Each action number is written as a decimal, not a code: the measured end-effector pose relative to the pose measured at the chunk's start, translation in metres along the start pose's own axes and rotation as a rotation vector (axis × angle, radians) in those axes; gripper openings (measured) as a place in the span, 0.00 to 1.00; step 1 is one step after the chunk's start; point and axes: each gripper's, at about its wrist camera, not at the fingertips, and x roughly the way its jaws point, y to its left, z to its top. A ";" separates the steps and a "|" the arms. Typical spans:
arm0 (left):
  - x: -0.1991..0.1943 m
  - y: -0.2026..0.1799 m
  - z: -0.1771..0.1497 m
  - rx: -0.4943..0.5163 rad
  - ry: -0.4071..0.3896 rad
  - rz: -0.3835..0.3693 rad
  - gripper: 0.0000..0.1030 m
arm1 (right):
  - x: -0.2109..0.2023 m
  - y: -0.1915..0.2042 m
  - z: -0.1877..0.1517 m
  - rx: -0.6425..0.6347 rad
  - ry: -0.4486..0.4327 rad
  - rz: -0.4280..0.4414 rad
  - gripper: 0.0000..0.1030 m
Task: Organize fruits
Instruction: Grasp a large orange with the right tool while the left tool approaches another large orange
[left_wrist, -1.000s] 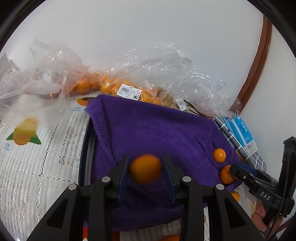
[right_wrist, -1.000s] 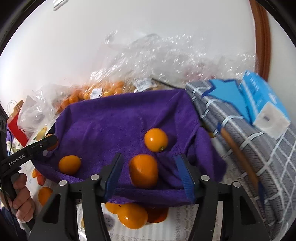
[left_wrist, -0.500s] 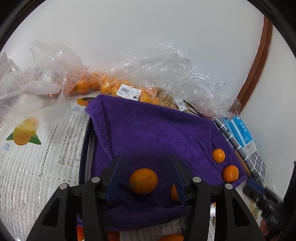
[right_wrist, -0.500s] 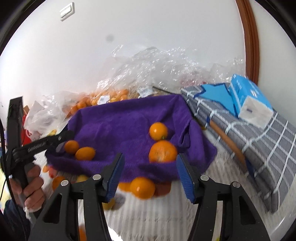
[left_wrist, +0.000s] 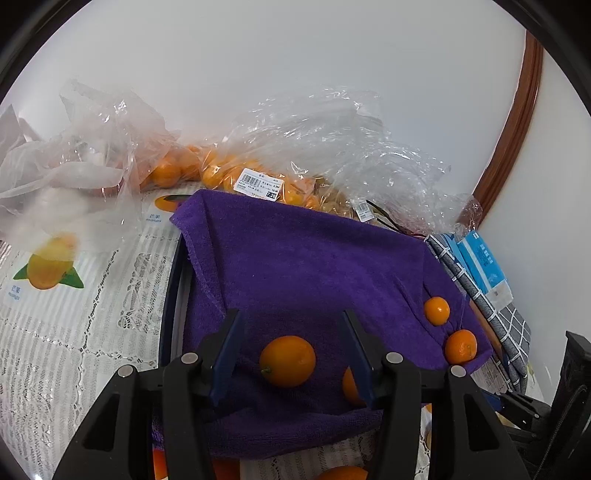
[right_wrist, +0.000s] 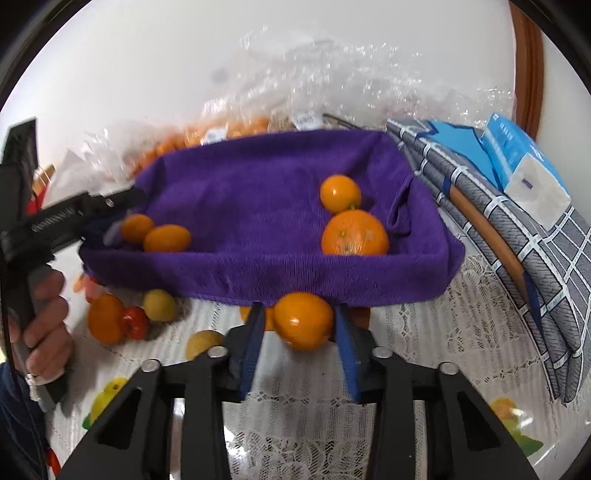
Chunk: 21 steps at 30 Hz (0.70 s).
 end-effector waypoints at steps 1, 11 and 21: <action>0.000 -0.001 0.000 0.003 -0.001 0.001 0.50 | 0.000 0.000 0.000 -0.002 -0.002 0.000 0.33; -0.012 -0.005 -0.003 0.016 -0.040 -0.027 0.50 | -0.022 -0.012 -0.002 0.029 -0.099 -0.002 0.33; -0.055 -0.012 -0.025 0.060 -0.079 -0.076 0.50 | -0.033 -0.027 -0.003 0.064 -0.135 -0.084 0.33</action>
